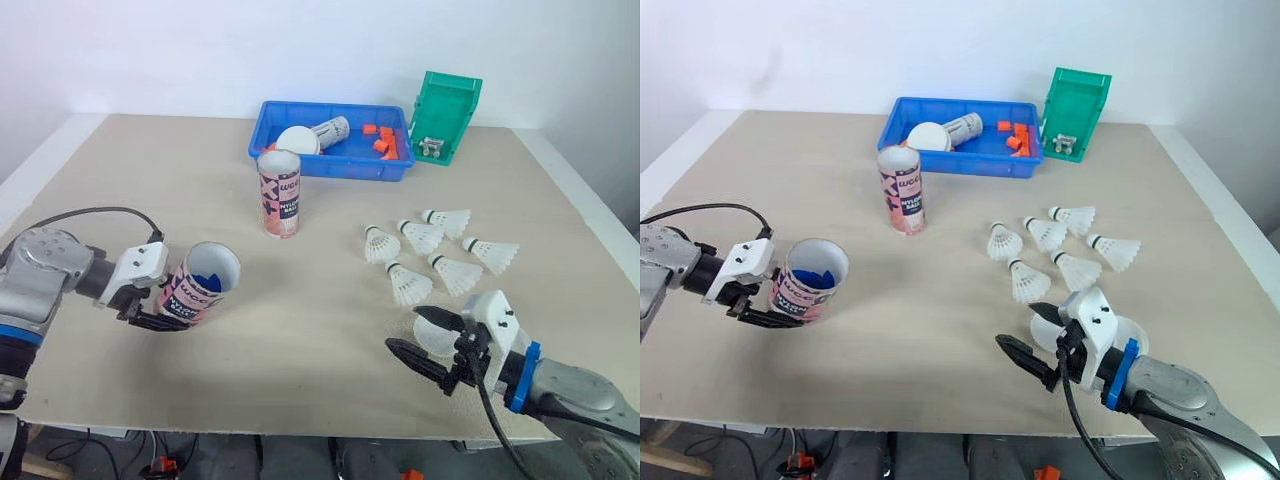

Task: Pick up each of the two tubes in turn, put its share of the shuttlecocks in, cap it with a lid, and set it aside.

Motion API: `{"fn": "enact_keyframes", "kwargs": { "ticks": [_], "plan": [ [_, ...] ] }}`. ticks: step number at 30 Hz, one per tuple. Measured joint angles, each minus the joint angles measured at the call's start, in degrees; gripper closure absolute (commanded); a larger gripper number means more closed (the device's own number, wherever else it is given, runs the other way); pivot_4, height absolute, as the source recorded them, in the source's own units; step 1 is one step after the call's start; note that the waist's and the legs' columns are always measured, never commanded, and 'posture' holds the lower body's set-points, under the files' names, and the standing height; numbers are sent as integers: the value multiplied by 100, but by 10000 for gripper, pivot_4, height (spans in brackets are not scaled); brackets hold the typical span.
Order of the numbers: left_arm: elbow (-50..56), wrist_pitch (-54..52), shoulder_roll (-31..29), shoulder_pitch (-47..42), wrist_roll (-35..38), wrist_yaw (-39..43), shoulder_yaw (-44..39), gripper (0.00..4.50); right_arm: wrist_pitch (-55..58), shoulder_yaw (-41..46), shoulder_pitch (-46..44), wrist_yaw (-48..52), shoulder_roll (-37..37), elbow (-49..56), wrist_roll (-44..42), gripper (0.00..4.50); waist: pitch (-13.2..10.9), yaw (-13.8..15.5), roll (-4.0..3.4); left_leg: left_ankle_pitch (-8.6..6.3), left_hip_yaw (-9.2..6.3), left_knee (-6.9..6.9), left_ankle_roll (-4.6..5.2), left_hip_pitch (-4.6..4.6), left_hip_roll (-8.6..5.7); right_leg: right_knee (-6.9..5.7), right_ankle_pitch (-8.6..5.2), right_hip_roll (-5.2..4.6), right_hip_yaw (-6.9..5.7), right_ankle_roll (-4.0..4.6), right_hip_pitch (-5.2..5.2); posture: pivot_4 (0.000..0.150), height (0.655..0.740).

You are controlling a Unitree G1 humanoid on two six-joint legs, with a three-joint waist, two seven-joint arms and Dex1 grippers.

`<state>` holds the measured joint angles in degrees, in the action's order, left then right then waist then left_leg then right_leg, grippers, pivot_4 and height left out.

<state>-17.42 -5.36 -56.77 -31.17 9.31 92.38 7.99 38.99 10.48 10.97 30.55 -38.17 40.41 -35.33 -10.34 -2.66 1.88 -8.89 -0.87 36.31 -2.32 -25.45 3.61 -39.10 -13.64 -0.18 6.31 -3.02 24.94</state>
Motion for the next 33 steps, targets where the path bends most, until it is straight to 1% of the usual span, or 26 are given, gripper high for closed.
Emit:
{"fn": "enact_keyframes", "kwargs": {
  "ticks": [3, 8, 18, 21, 22, 23, 24, 25, 27, 28, 29, 33],
  "plan": [
    [-4, 37, -27, -26, 21, -3, 61, 14900, 22, -271, -177, -332, 219, -83, 260, 0, 2, 3, -1, 0, 3, 0, 0, 0, 0, 1, 0, -1, 0, 0, -1, 1500, 7038],
    [-4, 49, -28, -40, 36, -8, 91, 14900, 36, -394, -487, -663, 500, -290, 502, 0, 2, 5, -4, 0, 8, 0, 1, -1, -1, 1, -2, -4, 1, -2, -1, 1500, 7038],
    [3, 48, -20, -46, 30, -28, 105, 14900, 62, -851, -1253, -1236, 1093, -1171, 1177, 0, 7, 6, -12, 0, 11, 0, 3, -1, 0, 1, -2, -2, 2, -3, -2, 1500, 7038],
    [6, 49, -12, -46, 31, -28, 105, 15055, 62, -986, -1375, -1331, 1202, -1323, 1324, 7513, 7, 11, -13, 1, 11, 0, 3, -1, 0, 1, -2, -2, 2, -5, -3, 1500, 7038],
    [6, 49, -12, -46, 32, -22, 105, 15055, 62, -998, -1395, -1379, 1256, -1398, 1391, 12120, 7, 11, -13, 1, 12, 0, 4, -2, 0, 1, -3, -3, 2, -6, -4, 1500, 7038],
    [7, 49, -12, -46, 32, -23, 105, 15055, 62, -998, -1415, -1455, 1313, -1483, 1455, 18728, 7, 11, -13, 1, 12, 0, 4, -2, 0, 1, -3, -3, 2, -6, -3, 1500, 7038],
    [7, 49, -12, -46, 30, -24, 106, 15055, 44, -995, -1432, -1500, 1332, -1509, 1524, 20955, 7, 11, -13, 1, 13, 0, 4, -2, 0, 1, -3, -3, 2, -6, -3, 1500, 7038],
    [7, 48, -12, -47, 30, -25, 106, 15055, 29, -995, -1441, -1530, 1335, -1518, 1575, 27006, 8, 11, -13, 1, 12, 0, 4, -2, 0, 1, -3, -2, 2, -6, -3, 1500, 7038],
    [8, 44, -6, -47, 34, -30, 106, 15055, -35, -1015, -1441, -1579, 1338, -1579, 1730, 34919, 8, 11, -14, 1, 12, 0, 4, -2, 0, 1, -3, -2, 2, -6, -3, 1500, 7038],
    [12, 37, -2, -49, 40, -29, 106, 15055, -52, -1014, -1439, -1584, 1346, -1583, 1771, 40320, 8, 11, -14, 1, 12, 0, 4, -1, 0, 1, -3, -3, 2, -6, -3, 1500, 7038],
    [18, 32, 2, -53, 43, -29, 109, 15055, -68, -1014, -1438, -1593, 1371, -1583, 1810, 44542, 8, 11, -14, 1, 12, 0, 4, -1, 0, 1, -3, -3, 2, -6, -4, 1500, 7038],
    [18, 24, 26, -65, 41, -29, 116, 15055, -109, -989, -1426, -1601, 1422, -1583, 1880, 44542, 9, 12, -15, 1, 12, 0, 5, -2, -1, 0, -3, -3, 2, -6, -6, 1500, 7038]
  ]
}}
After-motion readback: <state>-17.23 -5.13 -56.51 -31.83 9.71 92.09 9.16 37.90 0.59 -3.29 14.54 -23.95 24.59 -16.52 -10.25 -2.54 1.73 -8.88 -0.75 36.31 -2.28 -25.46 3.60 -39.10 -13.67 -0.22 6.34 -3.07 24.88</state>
